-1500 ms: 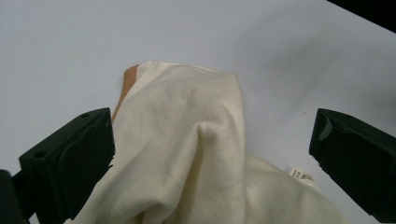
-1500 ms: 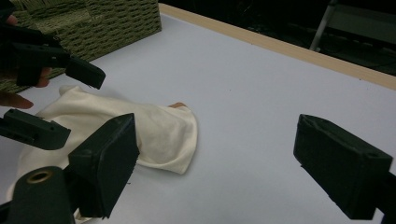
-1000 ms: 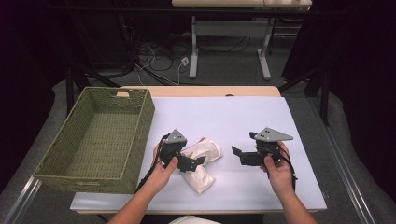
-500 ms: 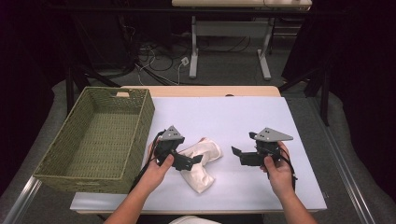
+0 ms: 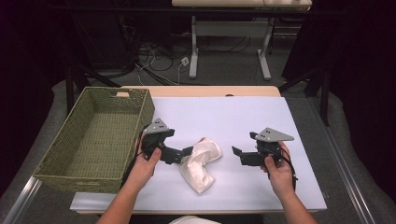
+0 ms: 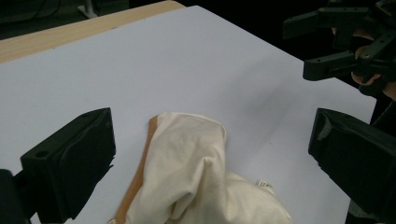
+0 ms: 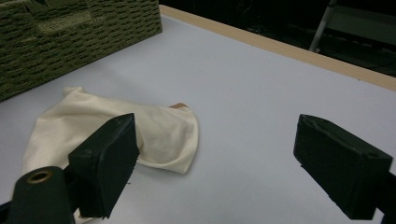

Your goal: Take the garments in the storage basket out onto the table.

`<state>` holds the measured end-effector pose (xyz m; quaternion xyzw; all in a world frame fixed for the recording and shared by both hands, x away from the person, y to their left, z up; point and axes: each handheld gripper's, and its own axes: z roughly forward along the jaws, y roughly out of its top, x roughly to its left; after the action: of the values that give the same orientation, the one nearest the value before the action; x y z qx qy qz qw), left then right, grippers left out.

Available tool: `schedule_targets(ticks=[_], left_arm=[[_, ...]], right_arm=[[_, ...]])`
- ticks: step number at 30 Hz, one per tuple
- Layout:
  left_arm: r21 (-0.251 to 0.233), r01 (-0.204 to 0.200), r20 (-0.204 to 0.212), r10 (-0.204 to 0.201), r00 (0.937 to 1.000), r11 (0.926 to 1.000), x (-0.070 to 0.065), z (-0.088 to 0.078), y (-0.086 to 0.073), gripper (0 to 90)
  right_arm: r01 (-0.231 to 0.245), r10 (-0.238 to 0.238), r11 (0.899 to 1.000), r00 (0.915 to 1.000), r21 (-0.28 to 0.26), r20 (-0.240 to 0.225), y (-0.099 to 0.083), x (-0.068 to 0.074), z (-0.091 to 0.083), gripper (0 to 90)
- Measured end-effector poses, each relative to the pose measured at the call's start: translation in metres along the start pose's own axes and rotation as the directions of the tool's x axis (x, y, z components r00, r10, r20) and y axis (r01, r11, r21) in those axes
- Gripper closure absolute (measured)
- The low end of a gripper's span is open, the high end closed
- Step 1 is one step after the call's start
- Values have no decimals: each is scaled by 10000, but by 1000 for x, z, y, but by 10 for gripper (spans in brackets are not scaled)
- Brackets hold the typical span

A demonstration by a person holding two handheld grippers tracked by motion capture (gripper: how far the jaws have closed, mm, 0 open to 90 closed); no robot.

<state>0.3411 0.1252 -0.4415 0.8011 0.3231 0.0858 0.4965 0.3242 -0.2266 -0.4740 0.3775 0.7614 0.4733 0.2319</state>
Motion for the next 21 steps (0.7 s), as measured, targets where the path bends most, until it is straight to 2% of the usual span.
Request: schedule_targets(ticks=[4,5,6,11,14,15,18,21], left_arm=[[-429,183,-269,-195,9994,9989,10,-18,4,11],[-429,183,-269,-195,9994,9989,10,-18,4,12],[-562,247,-429,-271,9987,9981,15,-25,4,13],[-938,462,-640,-523,9966,9945,24,-39,5,22],[-1254,621,-810,-726,9941,9902,31,-53,6,23],[-1254,621,-810,-726,9941,9902,31,-53,6,23],[-1693,788,-1019,-970,9901,9824,39,-69,7,26],[-1825,865,-1133,-1084,9876,9794,42,-76,6,32]], right_arm=[[-16,16,10000,10000,-12,-8,0,0,-1,135],[-16,16,10000,10000,-27,1,1,0,-1,135],[-11,11,10000,10000,-27,0,1,0,-1,135],[16,-16,10000,10000,27,7,1,1,-2,134],[15,-15,9999,10000,-128,3,2,0,-2,135],[15,-15,9999,10000,-128,3,2,0,-2,135],[-26,26,9999,10000,-100,12,2,0,-3,135],[-27,28,9999,10000,-98,19,2,0,-3,134]])
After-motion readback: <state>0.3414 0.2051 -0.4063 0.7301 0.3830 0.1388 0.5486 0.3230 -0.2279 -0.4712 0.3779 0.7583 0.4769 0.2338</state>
